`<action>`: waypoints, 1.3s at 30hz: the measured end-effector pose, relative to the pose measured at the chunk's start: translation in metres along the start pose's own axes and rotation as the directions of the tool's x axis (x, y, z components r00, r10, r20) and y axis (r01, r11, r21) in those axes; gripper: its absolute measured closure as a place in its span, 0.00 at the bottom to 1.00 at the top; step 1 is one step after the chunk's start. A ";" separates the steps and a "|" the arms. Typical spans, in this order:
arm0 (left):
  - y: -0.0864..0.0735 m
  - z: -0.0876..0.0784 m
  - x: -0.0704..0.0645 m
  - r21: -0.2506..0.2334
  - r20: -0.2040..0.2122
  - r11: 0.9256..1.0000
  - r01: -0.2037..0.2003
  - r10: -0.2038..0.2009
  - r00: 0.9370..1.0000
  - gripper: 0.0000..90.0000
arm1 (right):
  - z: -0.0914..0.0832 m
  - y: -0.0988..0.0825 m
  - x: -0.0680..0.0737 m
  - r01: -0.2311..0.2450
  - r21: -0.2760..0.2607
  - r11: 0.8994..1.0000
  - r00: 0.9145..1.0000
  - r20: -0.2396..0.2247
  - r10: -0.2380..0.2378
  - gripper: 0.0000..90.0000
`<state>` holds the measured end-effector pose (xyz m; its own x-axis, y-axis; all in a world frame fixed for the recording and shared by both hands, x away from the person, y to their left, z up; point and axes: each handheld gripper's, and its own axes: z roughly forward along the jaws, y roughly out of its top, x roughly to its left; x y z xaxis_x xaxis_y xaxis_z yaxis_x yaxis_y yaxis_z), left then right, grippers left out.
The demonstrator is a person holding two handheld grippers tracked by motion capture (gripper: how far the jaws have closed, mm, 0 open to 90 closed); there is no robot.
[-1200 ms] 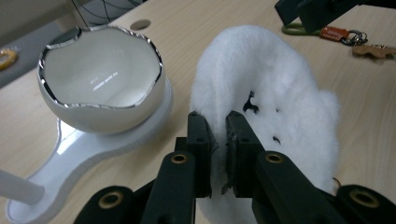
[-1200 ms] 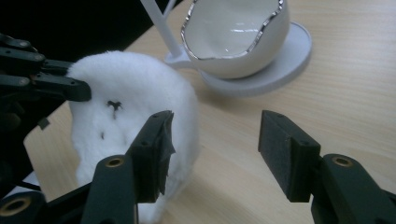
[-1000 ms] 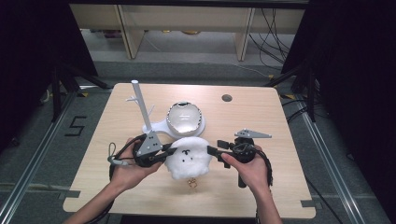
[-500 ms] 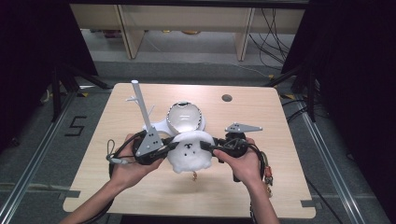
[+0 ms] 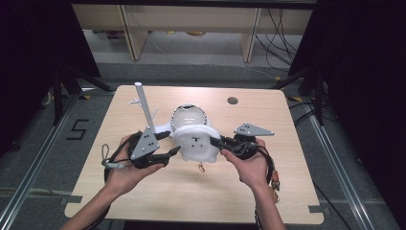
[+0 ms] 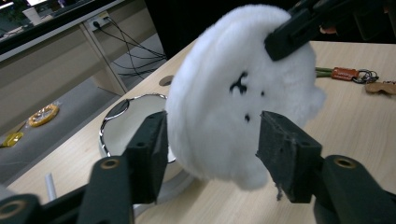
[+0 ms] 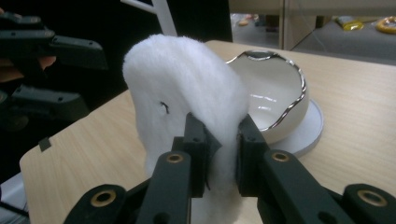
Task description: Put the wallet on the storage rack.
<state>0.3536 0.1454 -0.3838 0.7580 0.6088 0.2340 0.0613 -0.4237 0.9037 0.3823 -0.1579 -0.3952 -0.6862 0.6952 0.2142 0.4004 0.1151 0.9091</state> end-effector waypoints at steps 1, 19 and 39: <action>-0.003 -0.003 0.001 -0.005 -0.005 1.000 0.020 -0.020 1.000 0.44 | 0.000 0.000 0.001 -0.026 -0.001 1.000 0.999 -0.019 0.026 0.88; -0.109 -0.050 0.001 -0.035 -0.095 0.949 0.314 -0.316 0.944 0.38 | -0.002 0.029 -0.009 -0.013 -0.077 0.997 1.000 0.019 0.015 0.87; -0.161 -0.040 0.005 -0.085 -0.240 0.934 0.348 -0.358 0.902 0.40 | 0.007 0.052 -0.012 0.016 -0.116 0.993 0.999 0.037 -0.012 0.87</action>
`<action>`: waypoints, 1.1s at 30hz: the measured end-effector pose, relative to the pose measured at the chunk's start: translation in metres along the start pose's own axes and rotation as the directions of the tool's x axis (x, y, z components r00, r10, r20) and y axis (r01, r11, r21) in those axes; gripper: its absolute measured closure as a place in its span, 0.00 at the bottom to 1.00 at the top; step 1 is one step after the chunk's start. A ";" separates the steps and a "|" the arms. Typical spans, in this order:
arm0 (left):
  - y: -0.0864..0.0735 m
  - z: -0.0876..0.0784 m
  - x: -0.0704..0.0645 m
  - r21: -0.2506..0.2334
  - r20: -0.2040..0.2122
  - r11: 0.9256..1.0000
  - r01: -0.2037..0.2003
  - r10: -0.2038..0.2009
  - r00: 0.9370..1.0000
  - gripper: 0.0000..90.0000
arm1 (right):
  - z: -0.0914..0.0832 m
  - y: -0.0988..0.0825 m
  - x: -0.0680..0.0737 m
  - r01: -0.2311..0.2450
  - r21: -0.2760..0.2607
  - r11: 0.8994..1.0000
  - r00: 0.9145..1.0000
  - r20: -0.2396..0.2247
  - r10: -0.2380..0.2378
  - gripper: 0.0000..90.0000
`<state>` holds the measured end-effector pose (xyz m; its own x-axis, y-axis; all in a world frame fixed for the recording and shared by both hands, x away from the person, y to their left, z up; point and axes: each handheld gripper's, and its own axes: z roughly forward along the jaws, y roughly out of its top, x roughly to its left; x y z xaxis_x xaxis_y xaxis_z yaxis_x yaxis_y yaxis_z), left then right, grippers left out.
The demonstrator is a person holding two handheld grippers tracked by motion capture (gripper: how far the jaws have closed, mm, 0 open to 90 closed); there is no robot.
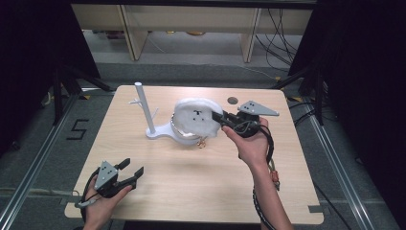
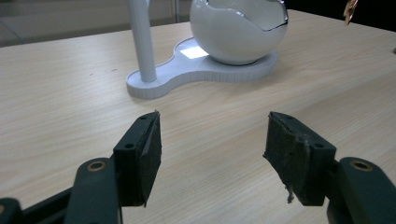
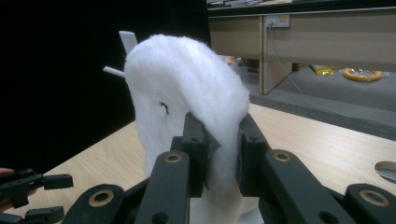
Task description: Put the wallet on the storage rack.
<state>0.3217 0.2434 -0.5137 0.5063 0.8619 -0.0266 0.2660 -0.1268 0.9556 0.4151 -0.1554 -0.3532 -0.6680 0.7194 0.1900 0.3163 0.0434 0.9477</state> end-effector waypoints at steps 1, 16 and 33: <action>-0.001 -0.001 0.000 0.016 -0.015 1.000 0.007 -0.006 1.000 0.40 | 0.001 0.001 0.000 0.001 -0.005 1.000 1.000 0.006 -0.001 0.87; -0.009 0.002 0.000 -0.005 -0.023 1.000 -0.003 0.003 1.000 0.40 | 0.014 0.021 -0.004 0.025 -0.034 0.999 0.999 0.021 -0.024 0.86; -0.009 0.001 -0.001 -0.002 -0.034 1.000 0.002 -0.002 0.999 0.40 | 0.043 0.024 -0.009 -0.014 -0.031 0.999 1.000 0.023 0.015 0.86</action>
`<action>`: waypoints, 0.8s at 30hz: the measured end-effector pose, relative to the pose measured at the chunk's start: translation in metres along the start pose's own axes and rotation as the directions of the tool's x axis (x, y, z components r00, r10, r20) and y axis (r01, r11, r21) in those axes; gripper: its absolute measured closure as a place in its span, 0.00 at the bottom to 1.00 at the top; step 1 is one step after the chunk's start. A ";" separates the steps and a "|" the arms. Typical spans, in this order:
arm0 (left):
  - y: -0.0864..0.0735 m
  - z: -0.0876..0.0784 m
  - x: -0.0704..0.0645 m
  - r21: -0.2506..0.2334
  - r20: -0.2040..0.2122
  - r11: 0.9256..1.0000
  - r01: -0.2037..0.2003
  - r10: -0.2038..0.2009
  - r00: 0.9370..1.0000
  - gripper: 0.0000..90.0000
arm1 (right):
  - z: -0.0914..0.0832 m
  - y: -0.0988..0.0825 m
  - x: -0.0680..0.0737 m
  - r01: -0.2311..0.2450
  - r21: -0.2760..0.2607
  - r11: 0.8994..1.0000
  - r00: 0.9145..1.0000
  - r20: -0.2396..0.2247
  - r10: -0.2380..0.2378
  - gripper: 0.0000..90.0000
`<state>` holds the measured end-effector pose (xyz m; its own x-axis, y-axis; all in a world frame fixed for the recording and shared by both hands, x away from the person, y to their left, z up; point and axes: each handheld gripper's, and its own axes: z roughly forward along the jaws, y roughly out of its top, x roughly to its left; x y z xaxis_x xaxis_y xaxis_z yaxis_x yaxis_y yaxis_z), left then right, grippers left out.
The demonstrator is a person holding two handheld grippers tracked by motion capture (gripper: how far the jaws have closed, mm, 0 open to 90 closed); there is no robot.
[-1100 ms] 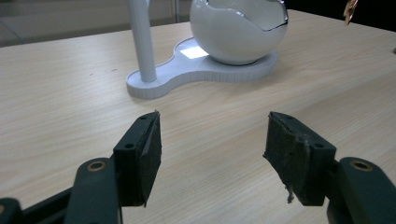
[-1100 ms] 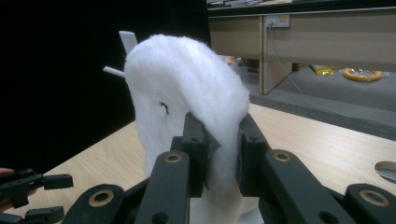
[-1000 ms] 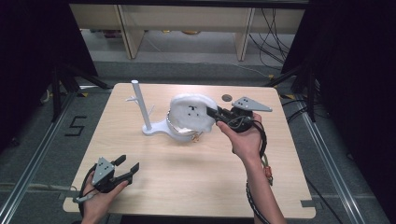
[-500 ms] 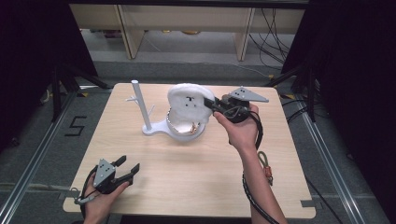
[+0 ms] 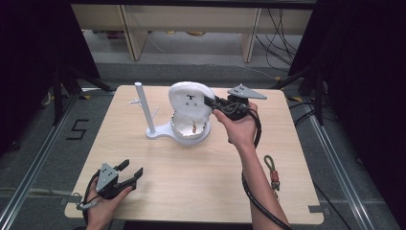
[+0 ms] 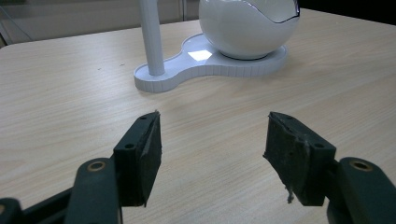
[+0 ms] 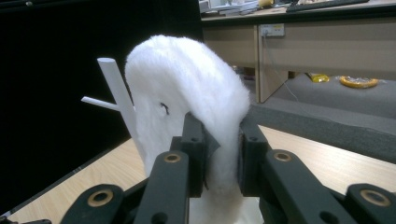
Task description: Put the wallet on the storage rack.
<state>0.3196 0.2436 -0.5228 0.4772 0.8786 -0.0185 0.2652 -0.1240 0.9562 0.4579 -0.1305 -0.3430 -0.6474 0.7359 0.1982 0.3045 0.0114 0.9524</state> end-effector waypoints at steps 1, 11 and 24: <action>0.000 0.000 0.000 0.000 -0.001 1.000 0.002 -0.002 1.000 0.40 | 0.001 0.000 -0.001 0.012 0.006 1.000 1.000 0.000 -0.012 0.86; 0.000 -0.001 0.000 0.000 -0.002 1.000 0.001 -0.001 1.000 0.40 | 0.017 -0.002 -0.008 0.000 0.015 1.000 1.000 0.020 -0.001 0.86; 0.000 0.000 0.000 0.003 -0.003 1.000 0.001 -0.001 1.000 0.39 | 0.027 -0.005 -0.017 -0.005 0.025 1.000 0.999 0.053 0.004 0.86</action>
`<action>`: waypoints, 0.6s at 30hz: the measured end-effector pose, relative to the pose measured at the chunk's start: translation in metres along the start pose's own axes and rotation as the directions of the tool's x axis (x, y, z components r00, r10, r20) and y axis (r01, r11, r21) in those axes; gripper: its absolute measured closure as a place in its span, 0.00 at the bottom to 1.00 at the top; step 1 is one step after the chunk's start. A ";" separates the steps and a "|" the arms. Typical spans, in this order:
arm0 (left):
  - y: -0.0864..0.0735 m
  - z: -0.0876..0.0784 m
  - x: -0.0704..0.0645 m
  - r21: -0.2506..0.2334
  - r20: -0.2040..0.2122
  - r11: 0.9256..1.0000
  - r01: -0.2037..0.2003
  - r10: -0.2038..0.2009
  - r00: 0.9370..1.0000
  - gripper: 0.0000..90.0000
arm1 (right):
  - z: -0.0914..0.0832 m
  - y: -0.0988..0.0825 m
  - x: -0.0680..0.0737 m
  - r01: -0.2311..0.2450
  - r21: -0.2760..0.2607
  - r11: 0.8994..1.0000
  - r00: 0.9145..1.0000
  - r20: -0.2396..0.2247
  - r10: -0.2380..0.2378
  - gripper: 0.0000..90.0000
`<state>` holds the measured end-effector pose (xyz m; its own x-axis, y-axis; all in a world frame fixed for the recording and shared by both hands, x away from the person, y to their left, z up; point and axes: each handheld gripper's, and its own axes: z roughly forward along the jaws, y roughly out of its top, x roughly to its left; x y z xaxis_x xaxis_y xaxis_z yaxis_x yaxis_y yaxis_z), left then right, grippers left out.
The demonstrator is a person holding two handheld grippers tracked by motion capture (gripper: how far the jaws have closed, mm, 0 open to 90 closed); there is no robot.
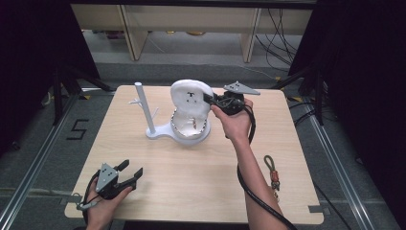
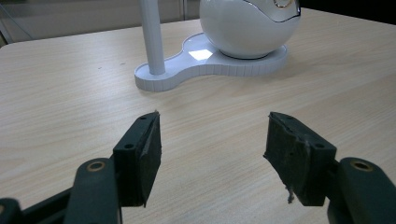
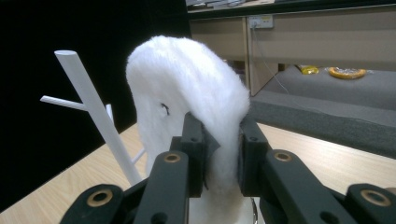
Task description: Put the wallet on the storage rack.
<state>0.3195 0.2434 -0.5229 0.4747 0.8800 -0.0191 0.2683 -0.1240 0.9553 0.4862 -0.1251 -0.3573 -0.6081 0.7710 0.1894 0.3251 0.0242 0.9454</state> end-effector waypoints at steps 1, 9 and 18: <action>0.000 0.000 0.000 0.000 0.000 1.000 -0.001 0.001 1.000 0.39 | 0.001 0.000 0.000 0.000 0.003 1.000 1.000 0.000 0.000 0.86; 0.000 -0.001 0.001 0.001 0.001 1.000 0.009 -0.009 1.000 0.39 | 0.005 -0.004 -0.004 -0.016 0.020 1.000 1.000 -0.003 0.016 0.86; 0.000 0.001 0.001 -0.007 0.002 1.000 0.004 -0.004 1.000 0.40 | 0.010 -0.012 -0.007 -0.034 0.059 0.998 0.999 0.001 0.034 0.86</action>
<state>0.3207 0.2434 -0.5235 0.4756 0.8793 -0.0233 0.2641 -0.1175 0.9573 0.4937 -0.1250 -0.3728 -0.5959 0.7720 0.2211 0.3878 0.0355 0.9211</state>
